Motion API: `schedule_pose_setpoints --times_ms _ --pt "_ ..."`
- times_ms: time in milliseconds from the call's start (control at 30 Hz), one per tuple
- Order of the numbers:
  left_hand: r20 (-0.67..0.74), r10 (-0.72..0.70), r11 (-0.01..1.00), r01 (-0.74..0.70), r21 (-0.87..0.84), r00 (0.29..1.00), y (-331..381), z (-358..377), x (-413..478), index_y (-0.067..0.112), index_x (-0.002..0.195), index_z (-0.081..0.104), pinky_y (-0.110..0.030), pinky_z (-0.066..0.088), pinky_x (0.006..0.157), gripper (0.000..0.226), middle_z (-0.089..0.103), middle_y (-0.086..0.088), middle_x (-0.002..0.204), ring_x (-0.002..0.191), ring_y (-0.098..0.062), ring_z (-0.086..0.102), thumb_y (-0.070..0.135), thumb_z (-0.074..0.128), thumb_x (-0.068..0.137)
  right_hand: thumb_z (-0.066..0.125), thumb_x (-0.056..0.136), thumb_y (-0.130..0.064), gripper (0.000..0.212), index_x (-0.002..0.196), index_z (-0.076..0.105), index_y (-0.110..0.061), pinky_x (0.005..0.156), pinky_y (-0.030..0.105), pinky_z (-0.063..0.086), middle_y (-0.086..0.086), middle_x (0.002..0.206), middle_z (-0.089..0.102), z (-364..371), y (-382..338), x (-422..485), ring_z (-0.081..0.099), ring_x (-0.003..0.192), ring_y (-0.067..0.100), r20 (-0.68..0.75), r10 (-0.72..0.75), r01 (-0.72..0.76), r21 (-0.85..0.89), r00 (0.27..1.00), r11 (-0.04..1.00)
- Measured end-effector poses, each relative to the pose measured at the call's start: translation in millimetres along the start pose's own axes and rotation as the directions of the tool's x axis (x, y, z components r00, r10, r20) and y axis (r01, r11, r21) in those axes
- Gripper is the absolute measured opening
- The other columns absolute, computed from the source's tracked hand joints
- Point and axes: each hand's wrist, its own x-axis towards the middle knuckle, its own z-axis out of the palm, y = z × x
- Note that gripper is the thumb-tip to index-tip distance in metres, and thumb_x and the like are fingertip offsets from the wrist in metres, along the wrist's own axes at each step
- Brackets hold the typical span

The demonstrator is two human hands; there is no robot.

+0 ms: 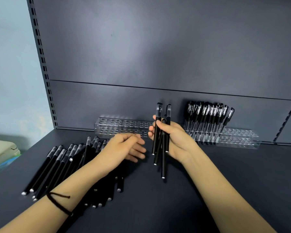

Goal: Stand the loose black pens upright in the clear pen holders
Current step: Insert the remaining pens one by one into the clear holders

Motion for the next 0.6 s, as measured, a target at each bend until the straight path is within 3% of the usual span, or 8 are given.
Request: schedule_pose_setpoints --times_ms 100,200,300,400,500,600 --pt "0.255 -0.191 0.966 0.227 -0.120 0.948 10 13 2 -0.001 0.104 0.066 -0.038 0.059 0.078 0.057 0.070 -0.026 0.103 0.093 -0.037 0.070 0.051 0.044 0.095 0.052 0.097 -0.006 0.003 0.095 0.055 -0.006 0.063 0.027 0.058 0.006 0.066 0.062 5 3 -1 0.065 0.061 0.015 -0.044 -0.034 0.035 0.032 0.998 0.999" --pt "0.389 -0.151 0.952 0.240 -0.191 0.909 10 23 -1 0.001 0.114 0.063 -0.040 0.058 0.082 0.060 0.068 -0.027 0.103 0.090 -0.037 0.069 0.053 0.043 0.093 0.052 0.098 -0.011 0.004 0.100 0.052 -0.007 0.060 0.029 0.057 0.006 0.075 0.062 7 6 -3 0.065 0.069 0.016 -0.081 -0.093 0.090 -0.044 0.992 0.995" --pt "0.407 -0.103 0.937 0.226 -0.267 0.907 5 25 -2 0.003 0.103 0.063 -0.035 0.058 0.071 0.048 0.068 -0.016 0.086 0.073 -0.026 0.068 0.047 0.050 0.090 0.051 0.099 -0.017 0.010 0.104 0.052 -0.009 0.071 0.029 0.055 0.002 0.080 0.062 9 9 -6 0.062 0.076 0.015 -0.092 -0.156 0.138 -0.172 0.984 0.975" --pt "0.386 -0.076 0.937 0.198 -0.288 0.919 1 25 -4 0.005 0.102 0.055 -0.024 0.044 0.051 0.035 0.054 -0.005 0.066 0.050 -0.012 0.047 0.038 0.054 0.092 0.051 0.099 -0.032 0.018 0.106 0.052 -0.016 0.085 0.036 0.049 -0.005 0.089 0.065 10 15 -7 0.060 0.086 0.015 -0.046 -0.143 0.116 -0.370 0.989 0.922" --pt "0.405 -0.057 0.952 0.172 -0.253 0.912 -1 22 -6 0.006 0.101 0.056 -0.021 0.032 0.045 0.031 0.047 -0.002 0.061 0.045 -0.009 0.034 0.035 0.056 0.092 0.046 0.098 -0.045 0.028 0.113 0.051 -0.022 0.070 0.031 0.045 -0.014 0.092 0.070 12 15 -14 0.059 0.088 0.013 0.061 -0.084 0.104 -0.546 0.995 0.832" --pt "0.398 -0.048 0.966 0.145 -0.216 0.916 -1 18 -7 0.009 0.087 0.055 -0.019 0.029 0.040 0.026 0.061 -0.007 0.069 0.045 -0.010 0.040 0.035 0.060 0.087 0.042 0.100 -0.044 0.034 0.115 0.054 -0.016 0.054 0.023 0.041 -0.012 0.101 0.071 15 13 -20 0.061 0.093 0.013 0.145 -0.053 0.126 -0.556 0.988 0.822"
